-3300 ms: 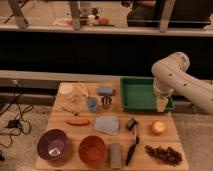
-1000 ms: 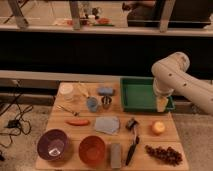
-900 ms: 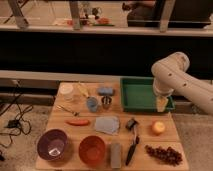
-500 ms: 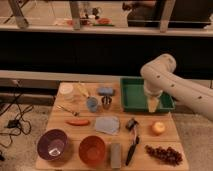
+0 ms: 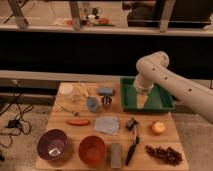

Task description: Wipe tray with sponge

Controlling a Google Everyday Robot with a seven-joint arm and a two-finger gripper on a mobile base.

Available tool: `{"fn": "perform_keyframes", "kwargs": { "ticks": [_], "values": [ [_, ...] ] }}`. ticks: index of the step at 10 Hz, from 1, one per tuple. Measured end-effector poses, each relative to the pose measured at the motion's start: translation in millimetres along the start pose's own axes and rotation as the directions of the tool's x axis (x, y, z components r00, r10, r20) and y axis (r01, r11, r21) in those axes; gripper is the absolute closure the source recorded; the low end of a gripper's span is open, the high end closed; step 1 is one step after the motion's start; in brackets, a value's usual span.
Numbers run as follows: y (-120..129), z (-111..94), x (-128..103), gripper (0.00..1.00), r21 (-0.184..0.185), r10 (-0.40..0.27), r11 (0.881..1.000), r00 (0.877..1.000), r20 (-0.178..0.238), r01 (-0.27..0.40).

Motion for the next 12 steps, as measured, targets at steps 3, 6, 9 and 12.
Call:
{"fn": "perform_keyframes", "kwargs": {
  "ticks": [3,6,9,12],
  "values": [
    [-1,0,0,0.2,-0.007,0.007,1.0,1.0,0.017,-0.007],
    [-6,10,-13,0.2,-0.078,0.057,0.996,0.986,0.159,-0.045],
    [-19,23,-51,0.2,-0.125,0.087,0.991,0.951,0.296,-0.052],
    [-25,25,-58,0.2,-0.122,0.09,0.991,0.944,0.316,-0.053]
  ]
}}
